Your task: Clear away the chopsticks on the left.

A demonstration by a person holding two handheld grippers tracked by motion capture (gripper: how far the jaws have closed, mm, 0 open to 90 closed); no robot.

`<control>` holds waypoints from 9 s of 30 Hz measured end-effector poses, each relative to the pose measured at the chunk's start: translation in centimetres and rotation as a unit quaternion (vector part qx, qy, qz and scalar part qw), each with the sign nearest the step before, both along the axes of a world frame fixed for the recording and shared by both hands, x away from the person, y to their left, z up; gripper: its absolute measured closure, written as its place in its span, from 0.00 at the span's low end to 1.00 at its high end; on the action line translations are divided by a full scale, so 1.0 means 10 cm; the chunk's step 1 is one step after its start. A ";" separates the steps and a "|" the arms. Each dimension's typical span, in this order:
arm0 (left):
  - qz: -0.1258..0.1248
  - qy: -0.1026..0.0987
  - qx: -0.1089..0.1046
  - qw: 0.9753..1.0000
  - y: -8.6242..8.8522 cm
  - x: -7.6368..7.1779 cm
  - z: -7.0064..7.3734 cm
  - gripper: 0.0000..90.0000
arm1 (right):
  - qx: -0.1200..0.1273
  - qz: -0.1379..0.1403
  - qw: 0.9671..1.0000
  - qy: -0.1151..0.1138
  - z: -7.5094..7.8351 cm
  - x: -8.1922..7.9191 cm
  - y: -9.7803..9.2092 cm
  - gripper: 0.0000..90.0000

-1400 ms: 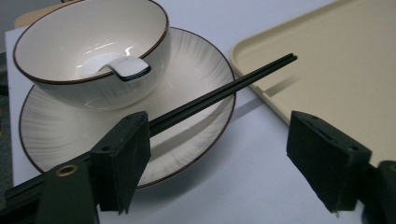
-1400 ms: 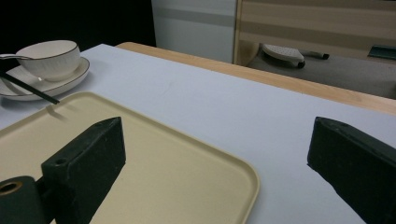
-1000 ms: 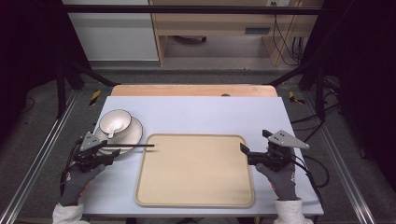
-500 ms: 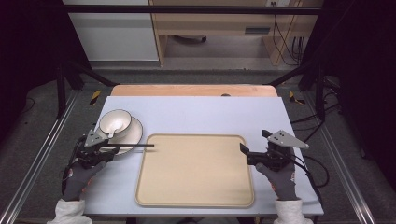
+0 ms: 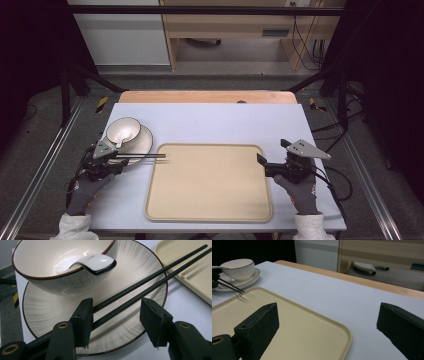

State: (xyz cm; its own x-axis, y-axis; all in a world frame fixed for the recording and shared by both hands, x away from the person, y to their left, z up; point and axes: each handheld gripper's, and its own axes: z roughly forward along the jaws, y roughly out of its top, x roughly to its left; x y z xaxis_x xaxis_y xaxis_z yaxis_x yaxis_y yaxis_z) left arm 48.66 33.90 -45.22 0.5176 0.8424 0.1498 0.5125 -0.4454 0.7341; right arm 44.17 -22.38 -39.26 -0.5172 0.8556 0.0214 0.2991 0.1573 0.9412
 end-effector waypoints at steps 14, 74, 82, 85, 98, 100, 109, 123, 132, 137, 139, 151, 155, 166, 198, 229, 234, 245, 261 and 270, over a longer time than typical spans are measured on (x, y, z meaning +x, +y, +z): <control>0.001 0.014 -0.002 1.000 0.02 -0.01 0.01 0.67 | 0.000 -0.002 1.000 -0.001 0.01 0.00 -0.01 0.04; 0.043 0.038 -0.062 0.996 -0.24 -0.01 0.10 0.95 | -0.002 -0.003 1.000 -0.001 0.02 -0.01 -0.03 0.03; 0.055 0.017 -0.083 0.995 -0.37 -0.13 0.23 0.95 | 0.001 -0.010 1.000 -0.004 0.05 -0.02 -0.06 0.02; 0.060 0.010 -0.087 0.994 -0.44 -0.19 0.27 0.95 | 0.002 -0.010 1.000 -0.004 0.05 -0.03 -0.06 0.02; 0.102 -0.009 -0.118 0.988 -0.70 -0.44 0.35 0.95 | 0.000 -0.017 1.000 -0.005 0.06 -0.03 -0.08 0.02; 0.109 -0.013 -0.123 0.986 -0.74 -0.47 0.35 0.95 | -0.001 -0.018 1.000 -0.005 0.06 -0.03 -0.08 0.02; 0.136 -0.035 -0.133 0.981 -0.91 -0.60 0.39 0.95 | -0.001 -0.023 1.000 -0.005 0.07 -0.05 -0.08 0.02; 0.172 -0.037 -0.154 0.972 -1.17 -0.82 0.32 0.95 | 0.004 -0.021 1.000 -0.011 0.09 -0.07 -0.11 0.02; 0.187 -0.039 -0.164 0.968 -1.30 -0.95 0.15 0.95 | 0.001 -0.018 1.000 -0.009 0.09 -0.07 -0.10 0.02; 0.194 -0.036 -0.171 0.965 -1.38 -0.97 0.04 0.95 | -0.004 -0.016 1.000 -0.008 0.07 -0.06 -0.08 0.02; 0.197 -0.034 -0.172 0.965 -1.41 -0.97 -0.01 0.95 | -0.004 -0.015 1.000 -0.007 0.07 -0.06 -0.07 0.02; 0.208 -0.022 -0.147 0.967 -1.49 -0.97 -0.22 0.95 | -0.007 -0.015 1.000 -0.004 0.05 -0.05 -0.05 0.03; 0.211 -0.018 -0.141 0.967 -1.50 -0.97 -0.25 0.95 | -0.010 -0.014 1.000 -0.004 0.05 -0.05 -0.05 0.03; 0.214 0.005 -0.129 0.968 -1.51 -0.98 -0.33 0.95 | -0.011 -0.014 1.000 -0.003 0.04 -0.05 -0.04 0.03; 0.152 -0.041 -0.148 0.976 -1.40 -0.90 0.11 0.78 | -0.005 -0.018 1.000 -0.007 0.07 -0.07 -0.07 0.02; -0.006 -0.045 -0.101 0.994 -0.58 -0.59 0.38 0.29 | -0.006 -0.019 1.000 -0.001 0.06 -0.06 -0.09 0.02; 0.009 -0.044 -0.103 0.994 -0.40 -0.58 0.36 0.29 | -0.012 -0.019 1.000 0.003 0.03 -0.05 -0.07 0.02; 0.037 -0.032 -0.089 0.995 -0.12 -0.47 0.30 0.30 | -0.012 -0.018 1.000 0.002 0.04 -0.05 -0.06 0.03; 0.045 0.005 -0.038 0.998 -0.03 -0.09 0.16 0.45 | -0.016 -0.018 1.000 0.003 0.04 -0.05 -0.04 0.03; 0.046 0.024 -0.006 0.999 -0.06 0.07 0.10 0.60 | -0.018 -0.018 1.000 0.003 0.04 -0.05 -0.04 0.03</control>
